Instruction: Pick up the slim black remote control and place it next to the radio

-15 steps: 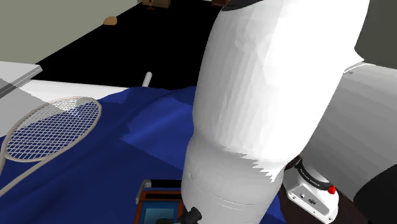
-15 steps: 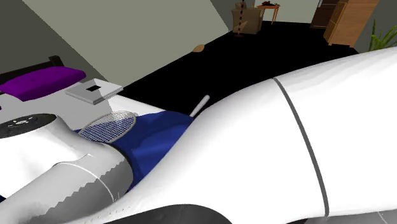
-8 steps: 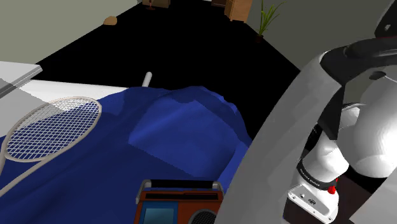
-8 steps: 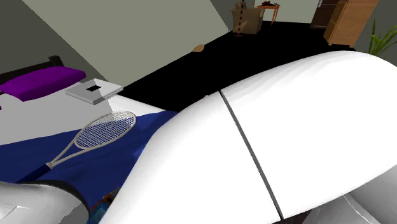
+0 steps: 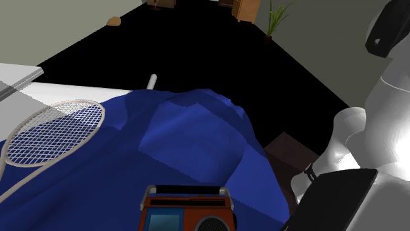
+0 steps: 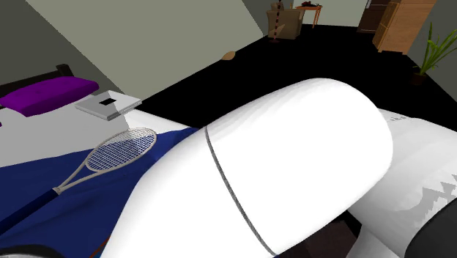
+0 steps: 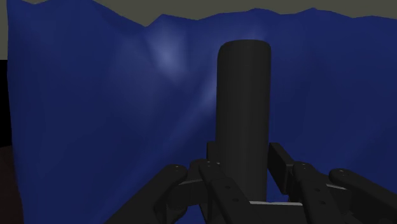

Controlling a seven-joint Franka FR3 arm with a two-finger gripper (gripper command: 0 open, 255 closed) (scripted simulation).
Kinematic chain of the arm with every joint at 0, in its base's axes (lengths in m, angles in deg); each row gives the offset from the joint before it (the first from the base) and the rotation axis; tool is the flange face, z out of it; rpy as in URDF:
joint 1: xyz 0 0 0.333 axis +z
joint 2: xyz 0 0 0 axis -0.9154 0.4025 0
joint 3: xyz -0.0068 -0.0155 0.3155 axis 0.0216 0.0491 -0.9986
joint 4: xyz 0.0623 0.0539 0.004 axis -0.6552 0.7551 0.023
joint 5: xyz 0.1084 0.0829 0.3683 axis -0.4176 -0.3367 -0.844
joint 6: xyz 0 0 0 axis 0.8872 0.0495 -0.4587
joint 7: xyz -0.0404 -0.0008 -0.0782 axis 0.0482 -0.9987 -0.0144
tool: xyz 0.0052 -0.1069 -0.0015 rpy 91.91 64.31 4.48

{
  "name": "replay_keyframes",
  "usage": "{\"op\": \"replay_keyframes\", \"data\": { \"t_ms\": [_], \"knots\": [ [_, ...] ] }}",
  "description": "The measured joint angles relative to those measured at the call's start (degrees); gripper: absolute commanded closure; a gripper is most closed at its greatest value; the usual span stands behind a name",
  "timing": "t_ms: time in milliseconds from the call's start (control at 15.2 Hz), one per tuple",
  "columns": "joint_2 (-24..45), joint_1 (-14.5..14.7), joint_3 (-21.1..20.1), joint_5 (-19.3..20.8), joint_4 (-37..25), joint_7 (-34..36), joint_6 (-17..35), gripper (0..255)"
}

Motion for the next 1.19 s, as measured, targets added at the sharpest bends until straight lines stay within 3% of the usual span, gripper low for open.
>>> {"op": "replay_keyframes", "data": {
  "t_ms": [1188],
  "knots": [
    [7.7,3.8,4.1,7.3,6.2,3.5,12.0,255]
  ]
}}
